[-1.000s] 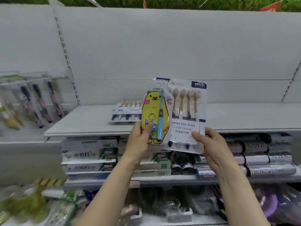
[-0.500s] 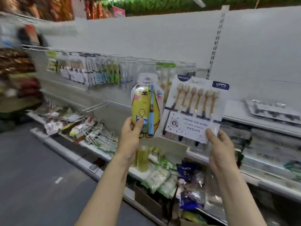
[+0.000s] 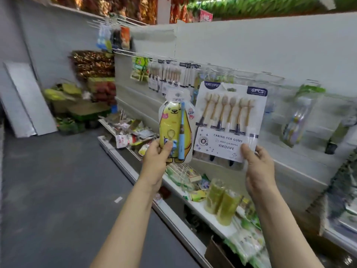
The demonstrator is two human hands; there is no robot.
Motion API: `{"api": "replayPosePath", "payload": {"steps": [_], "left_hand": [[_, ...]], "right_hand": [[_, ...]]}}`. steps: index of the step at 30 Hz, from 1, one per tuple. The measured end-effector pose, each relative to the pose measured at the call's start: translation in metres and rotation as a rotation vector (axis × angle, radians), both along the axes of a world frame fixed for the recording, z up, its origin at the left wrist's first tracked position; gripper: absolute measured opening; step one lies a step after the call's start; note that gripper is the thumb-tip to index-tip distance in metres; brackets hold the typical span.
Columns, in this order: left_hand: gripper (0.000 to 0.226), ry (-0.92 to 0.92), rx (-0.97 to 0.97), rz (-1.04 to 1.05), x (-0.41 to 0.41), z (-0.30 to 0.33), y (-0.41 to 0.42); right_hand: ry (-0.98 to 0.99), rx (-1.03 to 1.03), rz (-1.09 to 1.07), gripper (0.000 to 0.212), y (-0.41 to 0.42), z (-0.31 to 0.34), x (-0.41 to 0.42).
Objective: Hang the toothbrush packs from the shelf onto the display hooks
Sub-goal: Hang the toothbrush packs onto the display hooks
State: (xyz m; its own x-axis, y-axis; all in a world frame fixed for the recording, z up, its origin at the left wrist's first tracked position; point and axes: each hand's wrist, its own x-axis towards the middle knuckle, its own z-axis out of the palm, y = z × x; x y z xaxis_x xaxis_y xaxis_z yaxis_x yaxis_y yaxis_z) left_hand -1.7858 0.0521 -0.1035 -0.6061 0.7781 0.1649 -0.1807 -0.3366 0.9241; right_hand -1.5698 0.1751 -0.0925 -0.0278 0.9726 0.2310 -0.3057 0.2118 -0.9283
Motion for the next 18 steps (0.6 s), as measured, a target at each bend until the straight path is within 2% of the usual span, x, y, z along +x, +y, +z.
{"api": "replayPosePath", "payload": {"steps": [5,11,18], "left_hand": [[0.013,0.0,-0.012,0.045,-0.098,-0.009,0.05],[0.019,0.02,-0.023,0.021,-0.217,0.012,0.148],[0.02,0.025,-0.007,-0.012,-0.316,0.033,0.247]], "right_hand": [[0.016,-0.007,0.074,0.011,0.061,-0.019,-0.112],[-0.042,-0.024,0.083,0.019,0.158,-0.018,-0.239],[-0.089,0.006,0.063,0.014,0.254,0.006,-0.343]]}}
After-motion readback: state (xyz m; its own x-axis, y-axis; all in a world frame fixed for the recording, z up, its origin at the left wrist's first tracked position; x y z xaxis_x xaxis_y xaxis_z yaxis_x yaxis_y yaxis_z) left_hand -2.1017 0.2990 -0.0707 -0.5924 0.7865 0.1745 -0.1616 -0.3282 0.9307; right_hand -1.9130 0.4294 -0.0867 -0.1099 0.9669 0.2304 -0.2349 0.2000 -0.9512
